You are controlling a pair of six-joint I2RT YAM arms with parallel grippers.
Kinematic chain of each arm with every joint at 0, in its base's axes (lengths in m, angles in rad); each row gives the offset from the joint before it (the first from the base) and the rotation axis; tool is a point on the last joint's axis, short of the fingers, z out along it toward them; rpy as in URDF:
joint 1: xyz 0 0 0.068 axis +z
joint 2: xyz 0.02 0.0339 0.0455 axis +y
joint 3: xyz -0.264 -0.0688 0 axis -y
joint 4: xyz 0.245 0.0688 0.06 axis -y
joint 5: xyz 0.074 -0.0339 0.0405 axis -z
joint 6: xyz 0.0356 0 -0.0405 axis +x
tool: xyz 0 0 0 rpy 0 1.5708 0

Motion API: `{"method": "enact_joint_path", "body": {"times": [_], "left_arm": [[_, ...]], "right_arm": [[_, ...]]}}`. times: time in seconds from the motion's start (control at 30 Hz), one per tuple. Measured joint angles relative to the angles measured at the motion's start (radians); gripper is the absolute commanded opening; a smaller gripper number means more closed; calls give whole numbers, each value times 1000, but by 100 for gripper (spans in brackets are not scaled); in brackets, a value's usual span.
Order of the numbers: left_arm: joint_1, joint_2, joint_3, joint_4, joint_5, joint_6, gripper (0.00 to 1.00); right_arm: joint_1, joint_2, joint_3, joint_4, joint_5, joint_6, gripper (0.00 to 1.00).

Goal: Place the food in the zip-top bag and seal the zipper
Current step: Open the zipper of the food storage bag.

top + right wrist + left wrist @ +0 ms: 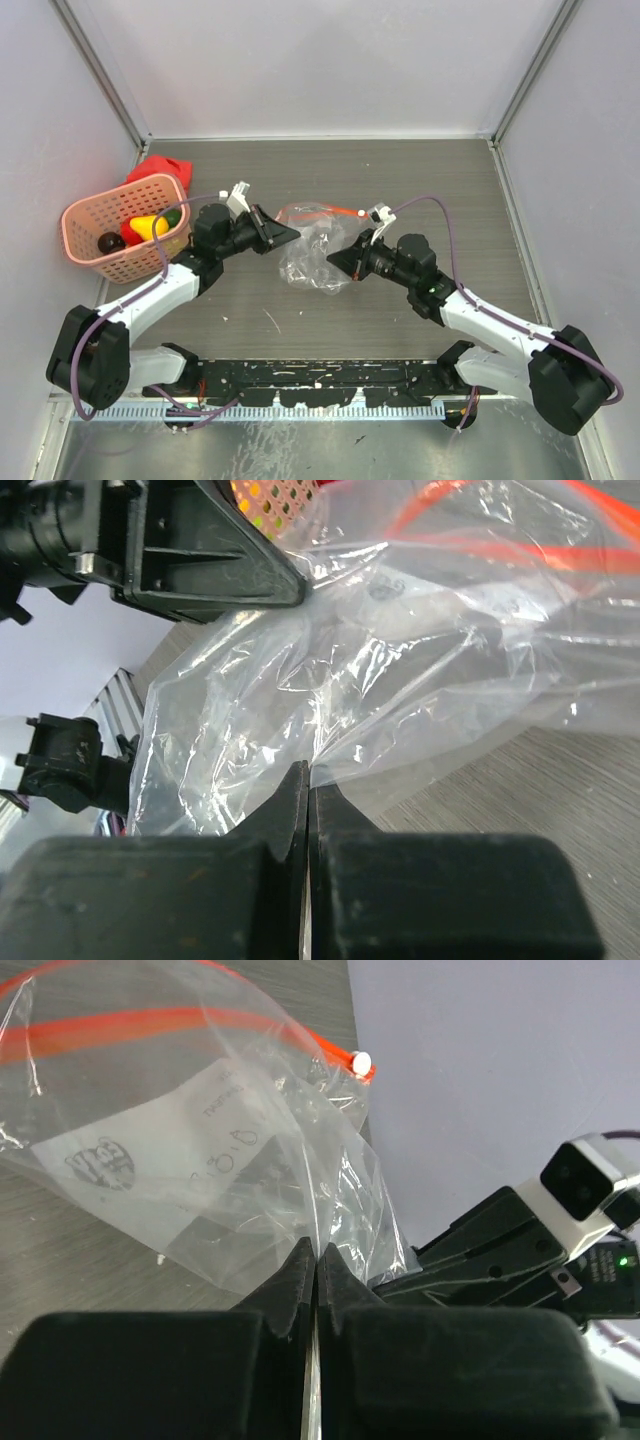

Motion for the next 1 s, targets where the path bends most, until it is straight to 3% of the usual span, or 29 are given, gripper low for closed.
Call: {"method": "enact_joint_path", "body": {"times": [0.33, 0.6, 0.83, 1.0], "left_arm": [[-5, -58, 105, -146, 48, 379, 0], [-29, -130, 190, -306, 108, 726, 0], [-61, -152, 264, -494, 175, 1057, 0], [-78, -218, 257, -566, 232, 1285, 0]], "right_arm": [[1, -72, 28, -214, 24, -85, 32], [1, -74, 220, -468, 24, -177, 49], [-4, -74, 450, -714, 4, -299, 62], [-78, -69, 511, -793, -83, -374, 65]]}}
